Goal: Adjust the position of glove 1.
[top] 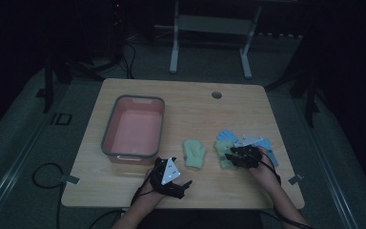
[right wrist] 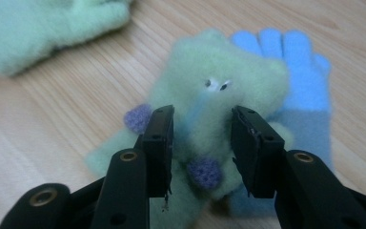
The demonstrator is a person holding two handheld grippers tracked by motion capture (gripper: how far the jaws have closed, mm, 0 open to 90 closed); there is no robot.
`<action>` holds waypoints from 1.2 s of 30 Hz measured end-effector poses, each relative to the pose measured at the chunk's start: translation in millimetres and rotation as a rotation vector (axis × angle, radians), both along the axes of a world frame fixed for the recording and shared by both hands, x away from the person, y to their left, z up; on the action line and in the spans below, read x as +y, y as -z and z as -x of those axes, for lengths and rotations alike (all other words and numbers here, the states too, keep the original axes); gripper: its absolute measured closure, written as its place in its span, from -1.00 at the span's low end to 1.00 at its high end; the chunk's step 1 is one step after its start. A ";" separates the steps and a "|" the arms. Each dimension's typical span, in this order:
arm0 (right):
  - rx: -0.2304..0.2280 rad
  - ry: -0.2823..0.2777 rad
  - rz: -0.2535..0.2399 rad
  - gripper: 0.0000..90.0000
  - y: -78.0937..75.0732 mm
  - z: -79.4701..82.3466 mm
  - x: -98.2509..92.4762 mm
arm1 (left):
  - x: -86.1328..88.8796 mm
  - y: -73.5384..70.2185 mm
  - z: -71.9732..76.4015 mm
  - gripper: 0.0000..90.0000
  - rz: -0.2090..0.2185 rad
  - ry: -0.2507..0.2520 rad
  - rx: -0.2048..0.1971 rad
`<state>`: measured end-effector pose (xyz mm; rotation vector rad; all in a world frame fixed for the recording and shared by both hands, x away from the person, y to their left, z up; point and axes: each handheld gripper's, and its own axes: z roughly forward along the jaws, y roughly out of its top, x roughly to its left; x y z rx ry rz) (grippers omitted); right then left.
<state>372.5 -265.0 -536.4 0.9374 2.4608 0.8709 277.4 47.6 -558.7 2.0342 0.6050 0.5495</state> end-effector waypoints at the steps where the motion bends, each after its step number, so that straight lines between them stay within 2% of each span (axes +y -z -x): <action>1: -0.003 0.008 -0.007 0.36 1.4 0.5 0.4 | 0.0 0.0 0.1 -0.93 0.000 0.000 0.000; 3: -0.009 0.015 -0.008 0.39 2.4 1.0 0.7 | 0.0 0.0 0.1 -0.93 -0.002 0.001 -0.002; 4: -0.017 0.029 -0.020 0.54 5.4 1.7 1.6 | 0.0 0.0 0.0 -0.93 -0.002 0.002 -0.001; 6: -0.005 0.042 -0.040 0.68 7.1 1.9 2.3 | 0.1 0.0 0.0 -0.93 0.000 0.001 -0.002; 9: 0.003 0.051 -0.050 0.71 7.9 2.2 2.9 | 0.2 0.0 -0.1 -0.93 0.001 0.001 0.000; 10: 0.005 0.072 -0.062 0.81 8.3 3.8 4.7 | 0.1 0.0 -0.3 -0.93 -0.001 0.001 0.001; 12: 0.019 0.093 -0.078 0.84 6.4 4.5 4.2 | 0.2 -0.1 -0.5 -0.93 -0.002 0.000 0.002; 14: 0.014 0.119 -0.098 0.85 -0.5 6.7 4.0 | 0.2 -0.1 -0.4 -0.93 -0.001 -0.001 0.001; 18: -0.044 0.150 -0.150 0.85 -29.9 14.1 5.8 | 0.3 0.0 -0.3 -0.93 0.003 -0.003 0.002; 19: -0.063 0.154 -0.159 0.85 -38.6 15.5 6.5 | 0.3 0.0 -0.2 -0.93 0.003 -0.003 0.002; 20: -0.063 0.154 -0.159 0.85 -38.6 15.5 6.5 | 0.3 0.0 -0.2 -0.93 0.003 -0.003 0.002; 21: -0.070 0.153 -0.172 0.86 -46.9 16.3 7.9 | 0.2 0.0 -0.1 -0.93 0.004 -0.004 0.002; 22: -0.100 0.149 -0.179 0.85 -58.4 18.4 10.9 | 0.3 0.0 -0.1 -0.93 0.004 -0.004 0.001; 25: -0.123 0.150 -0.191 0.85 -74.9 21.9 21.3 | 0.2 0.0 -0.4 -0.93 0.002 -0.005 0.001; 30: -0.119 0.159 -0.224 0.86 -86.2 23.2 43.3 | 0.3 0.0 -0.2 -0.93 0.005 -0.006 0.002; 33: -0.103 0.160 -0.249 0.85 -86.3 25.8 60.5 | 0.3 0.0 -0.2 -0.93 0.003 -0.007 -0.001; 36: -0.086 0.170 -0.251 0.85 -82.0 28.0 76.7 | 0.3 -0.1 0.0 -0.93 0.002 -0.007 -0.004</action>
